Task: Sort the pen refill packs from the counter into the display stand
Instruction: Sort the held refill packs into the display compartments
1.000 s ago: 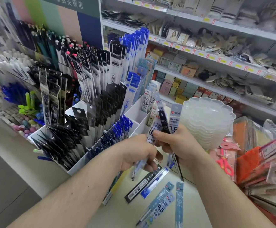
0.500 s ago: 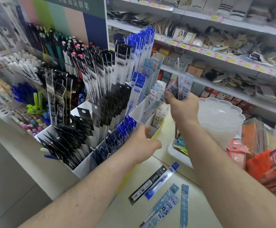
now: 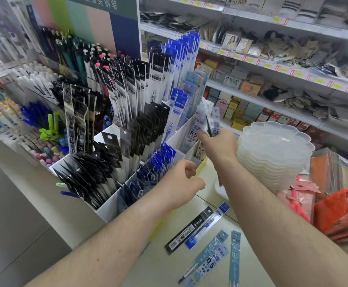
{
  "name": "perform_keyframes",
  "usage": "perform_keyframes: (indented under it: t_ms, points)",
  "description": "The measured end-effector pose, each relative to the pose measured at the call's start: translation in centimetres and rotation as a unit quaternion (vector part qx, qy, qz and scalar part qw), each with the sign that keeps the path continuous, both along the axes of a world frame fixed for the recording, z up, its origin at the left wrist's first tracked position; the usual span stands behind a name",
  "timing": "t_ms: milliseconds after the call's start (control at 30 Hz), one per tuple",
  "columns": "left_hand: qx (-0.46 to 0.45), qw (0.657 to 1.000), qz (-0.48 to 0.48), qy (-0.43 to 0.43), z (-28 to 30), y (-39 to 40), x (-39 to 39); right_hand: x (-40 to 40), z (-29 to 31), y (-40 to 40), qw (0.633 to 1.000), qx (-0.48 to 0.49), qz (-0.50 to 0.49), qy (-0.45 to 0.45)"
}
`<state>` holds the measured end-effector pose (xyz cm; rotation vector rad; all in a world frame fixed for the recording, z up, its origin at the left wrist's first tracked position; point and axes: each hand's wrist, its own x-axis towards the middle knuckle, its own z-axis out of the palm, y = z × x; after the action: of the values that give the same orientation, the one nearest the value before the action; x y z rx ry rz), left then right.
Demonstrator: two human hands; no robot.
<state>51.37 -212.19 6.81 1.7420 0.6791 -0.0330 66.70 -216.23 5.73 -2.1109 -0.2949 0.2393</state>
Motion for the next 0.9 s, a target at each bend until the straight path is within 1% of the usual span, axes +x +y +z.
perform_keyframes:
  t_ms: [33,67,133,200,300,367,500,633,767,833,900]
  points:
    - [0.003,1.000,0.001,-0.004,-0.1,0.1,-0.1,-0.7,0.2,-0.7,0.999,0.032,-0.010,0.023]
    - [0.006,1.000,0.001,-0.008,-0.2,0.1,-0.2,-1.4,0.4,-1.4,0.995,0.075,-0.013,0.066]
    - [0.003,1.000,-0.004,-0.014,-0.4,-0.1,-0.5,-3.3,0.8,-2.7,0.971,0.152,0.006,0.185]
    - [-0.005,1.000,-0.011,-0.014,-0.8,-0.4,-0.8,-5.1,1.0,-3.9,0.945,0.177,0.027,0.272]
    - [0.008,0.999,-0.028,-0.014,-1.2,-1.4,-1.0,-7.0,1.3,-5.4,0.905,0.218,0.025,0.365]
    - [0.021,0.999,-0.024,-0.012,-1.3,-2.0,-1.1,-7.8,1.4,-6.0,0.886,0.239,0.015,0.397]
    - [0.003,0.999,-0.019,-0.029,-1.6,-2.6,-1.2,-8.4,0.9,-6.8,0.880,0.257,0.013,0.401]
    - [-0.072,0.996,0.001,-0.058,-2.0,-2.2,-1.3,-8.6,0.8,-7.5,0.858,0.295,0.046,0.418]
    - [-0.126,0.990,-0.001,-0.068,-1.4,-2.1,-1.6,-8.6,0.5,-8.7,0.867,0.325,0.066,0.372]
    - [-0.139,0.988,0.016,-0.065,-1.2,-2.1,-1.6,-8.7,0.4,-9.0,0.884,0.332,0.057,0.325]
    - [-0.129,0.990,0.026,-0.056,-1.1,-2.3,-1.6,-8.9,0.3,-9.0,0.903,0.319,0.055,0.282]
